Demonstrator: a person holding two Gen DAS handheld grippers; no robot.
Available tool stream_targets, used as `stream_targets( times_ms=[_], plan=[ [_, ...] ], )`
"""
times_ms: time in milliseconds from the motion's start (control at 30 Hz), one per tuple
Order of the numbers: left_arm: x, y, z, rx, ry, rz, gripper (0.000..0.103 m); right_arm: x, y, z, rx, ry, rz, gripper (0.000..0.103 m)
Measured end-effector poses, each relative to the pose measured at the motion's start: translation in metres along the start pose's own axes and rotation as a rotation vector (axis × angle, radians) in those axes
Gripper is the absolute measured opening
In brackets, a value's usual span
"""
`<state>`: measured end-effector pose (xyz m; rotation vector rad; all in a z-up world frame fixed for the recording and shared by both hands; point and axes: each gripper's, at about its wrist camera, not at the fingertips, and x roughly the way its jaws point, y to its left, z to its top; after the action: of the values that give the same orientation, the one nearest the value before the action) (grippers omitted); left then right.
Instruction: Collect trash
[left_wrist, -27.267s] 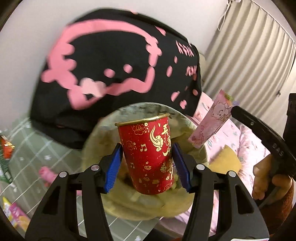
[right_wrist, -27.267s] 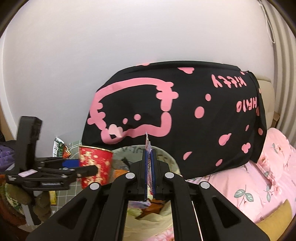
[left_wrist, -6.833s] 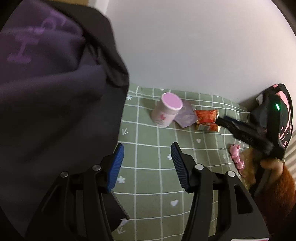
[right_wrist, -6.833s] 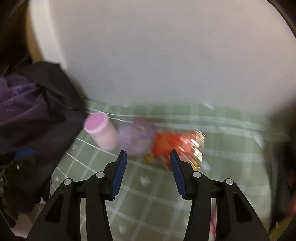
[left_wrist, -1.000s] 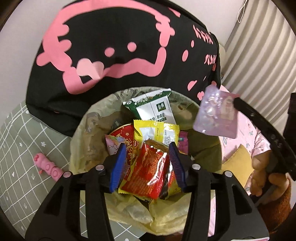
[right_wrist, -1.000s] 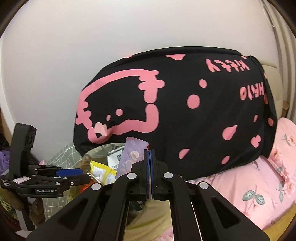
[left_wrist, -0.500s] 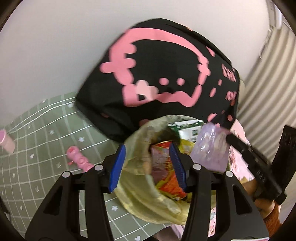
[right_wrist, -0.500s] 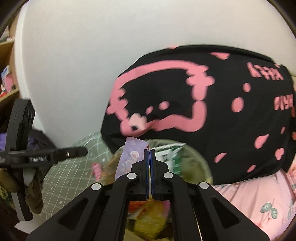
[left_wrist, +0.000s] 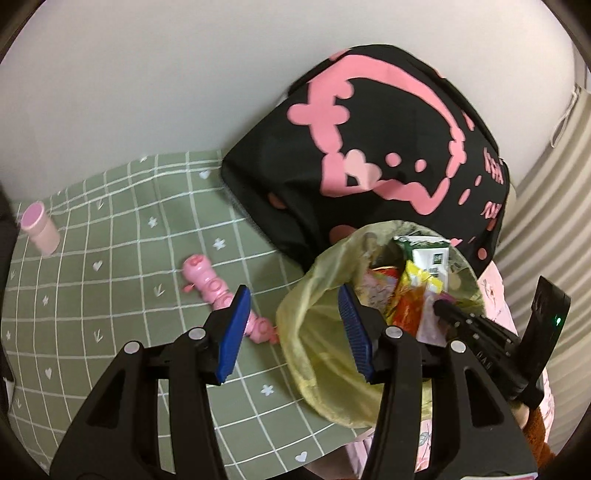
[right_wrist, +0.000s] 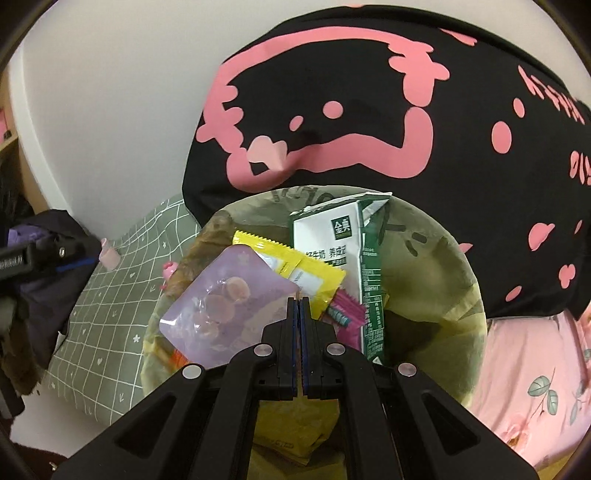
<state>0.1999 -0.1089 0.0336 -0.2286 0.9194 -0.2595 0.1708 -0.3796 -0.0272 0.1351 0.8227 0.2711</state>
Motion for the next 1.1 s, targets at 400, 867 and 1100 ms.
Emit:
stream_targets(
  times_ms=[400, 867, 1100],
  plan=[
    [-0.029, 0.048, -0.024, -0.061, -0.051, 0.137, 0.052, -0.001, -0.008, -0.005, 0.104, -0.016, 0.054, 0.005],
    [-0.098, 0.112, -0.074, 0.036, -0.087, 0.17, 0.063, -0.069, 0.055, -0.04, 0.128, -0.154, -0.177, 0.051],
    [-0.131, 0.125, -0.106, 0.095, -0.126, 0.197, 0.069, -0.092, 0.13, -0.07, 0.074, -0.154, -0.122, 0.051]
  ],
)
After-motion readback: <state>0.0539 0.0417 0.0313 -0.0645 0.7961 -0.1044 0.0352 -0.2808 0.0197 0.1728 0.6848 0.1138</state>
